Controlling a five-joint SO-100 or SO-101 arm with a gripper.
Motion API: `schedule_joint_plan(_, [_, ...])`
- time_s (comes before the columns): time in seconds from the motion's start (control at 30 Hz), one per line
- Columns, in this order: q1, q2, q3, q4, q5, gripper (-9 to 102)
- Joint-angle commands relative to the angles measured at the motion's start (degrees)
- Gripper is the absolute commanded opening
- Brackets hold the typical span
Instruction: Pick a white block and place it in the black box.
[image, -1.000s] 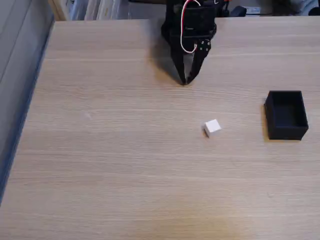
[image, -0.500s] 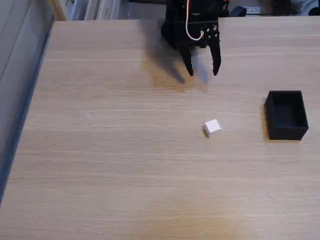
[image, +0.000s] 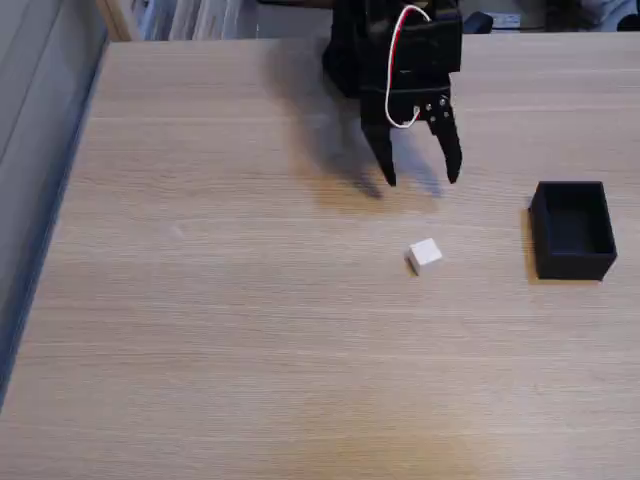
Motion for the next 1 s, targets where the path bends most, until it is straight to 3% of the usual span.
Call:
schedule_joint_plan(0.0, [-0.5,-5.7,-3.8,-3.4,0.9,31])
schedule_joint_plan(0.43, [-0.8,-25.0,-13.4,-13.5,1.5,28])
schedule_joint_plan(0.97, [1.7,-36.4,-22.8,-15.8,1.1,28])
